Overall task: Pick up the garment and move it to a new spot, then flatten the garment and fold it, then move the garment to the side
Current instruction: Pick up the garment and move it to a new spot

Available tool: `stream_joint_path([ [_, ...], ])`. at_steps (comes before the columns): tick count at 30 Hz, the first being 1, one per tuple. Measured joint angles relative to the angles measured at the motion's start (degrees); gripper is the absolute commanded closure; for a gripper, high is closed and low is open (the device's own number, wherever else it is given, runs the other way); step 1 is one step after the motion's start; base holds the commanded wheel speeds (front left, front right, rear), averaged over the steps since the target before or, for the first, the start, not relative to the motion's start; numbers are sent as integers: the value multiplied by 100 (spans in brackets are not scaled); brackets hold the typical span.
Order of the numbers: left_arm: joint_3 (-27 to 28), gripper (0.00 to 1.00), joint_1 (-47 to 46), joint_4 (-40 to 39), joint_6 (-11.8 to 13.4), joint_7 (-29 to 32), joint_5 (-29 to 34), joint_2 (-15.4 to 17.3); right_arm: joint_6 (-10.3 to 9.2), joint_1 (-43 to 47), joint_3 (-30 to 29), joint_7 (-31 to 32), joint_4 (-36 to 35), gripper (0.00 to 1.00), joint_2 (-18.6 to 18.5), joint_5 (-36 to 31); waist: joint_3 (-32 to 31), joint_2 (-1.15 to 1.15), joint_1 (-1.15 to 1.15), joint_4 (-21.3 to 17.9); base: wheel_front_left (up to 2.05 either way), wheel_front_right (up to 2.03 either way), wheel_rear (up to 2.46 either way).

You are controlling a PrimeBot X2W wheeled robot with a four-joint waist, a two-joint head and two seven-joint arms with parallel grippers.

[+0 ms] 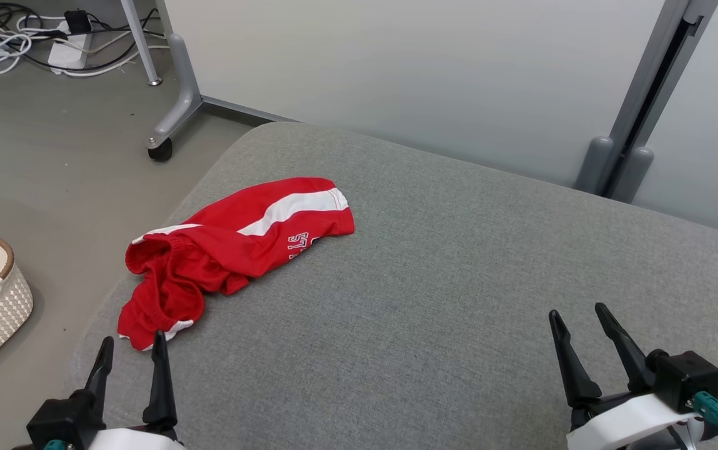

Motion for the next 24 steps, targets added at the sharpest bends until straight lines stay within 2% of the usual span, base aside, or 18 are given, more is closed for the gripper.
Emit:
stream_joint_path([
  [2,7,0,-1,-33,-2,94,-123,-48,0,-9,10,0,-3,0,-11,-1,20,0,0,12,0,0,0],
  [6,119,0,-199,-85,-21,454,-266,68,0,-118,80,10,-74,0,-71,-40,115,0,0,-16,0,0,0],
  [7,200,0,-405,-66,7,748,-420,116,0,-261,156,10,-189,0,-162,-80,202,0,0,-62,0,0,0],
  [15,531,0,-1449,133,0,1806,-856,554,0,-832,244,126,-566,0,-479,-130,745,0,0,-324,0,0,0],
  [24,877,0,-2934,1544,-241,3194,-1641,1120,0,-1255,168,257,-989,0,-614,-207,1560,0,0,-639,0,0,0],
])
